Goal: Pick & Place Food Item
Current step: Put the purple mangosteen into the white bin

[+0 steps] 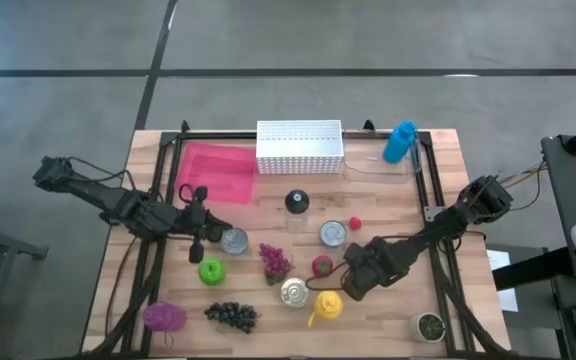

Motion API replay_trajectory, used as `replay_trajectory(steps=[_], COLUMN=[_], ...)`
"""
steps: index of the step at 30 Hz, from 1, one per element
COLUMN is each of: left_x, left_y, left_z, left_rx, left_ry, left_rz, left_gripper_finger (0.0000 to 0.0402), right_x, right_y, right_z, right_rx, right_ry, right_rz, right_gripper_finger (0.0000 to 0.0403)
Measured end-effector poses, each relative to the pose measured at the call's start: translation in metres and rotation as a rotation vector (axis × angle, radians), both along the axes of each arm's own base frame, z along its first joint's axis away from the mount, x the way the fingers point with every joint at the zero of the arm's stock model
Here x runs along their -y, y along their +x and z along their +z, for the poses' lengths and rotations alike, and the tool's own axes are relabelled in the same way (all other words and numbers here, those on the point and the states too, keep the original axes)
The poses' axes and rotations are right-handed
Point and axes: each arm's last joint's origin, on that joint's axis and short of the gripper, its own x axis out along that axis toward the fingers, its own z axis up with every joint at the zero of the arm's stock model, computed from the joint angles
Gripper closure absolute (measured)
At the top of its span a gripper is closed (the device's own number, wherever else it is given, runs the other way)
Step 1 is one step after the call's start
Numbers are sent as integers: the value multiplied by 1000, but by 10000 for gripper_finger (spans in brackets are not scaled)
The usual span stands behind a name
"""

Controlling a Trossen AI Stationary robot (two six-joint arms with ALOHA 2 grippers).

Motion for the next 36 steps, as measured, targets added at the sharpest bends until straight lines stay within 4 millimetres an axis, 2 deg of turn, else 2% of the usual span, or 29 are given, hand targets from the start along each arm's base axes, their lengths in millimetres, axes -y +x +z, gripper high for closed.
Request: replay_trajectory(steps=[7,17,24,33,36], left_x=[0,0,0,0,0], left_y=[0,0,0,0,0], left_z=[0,0,0,-2,-2], left_rx=[2,2,2,-3,-5], left_ry=[-57,-57,-56,-54,-53], left_rz=[26,28,27,28,28], left_gripper_finger=[395,395,395,396,396], right_x=[0,-1,-3,3,6], right_y=[0,2,7,6,9], right_z=[0,6,49,116,137], right_rx=[6,53,101,98,145], right_ry=[2,2,-6,-190,-271], right_rz=[-5,-74,-49,-59,-75], right_gripper_finger=[191,193,194,194,191])
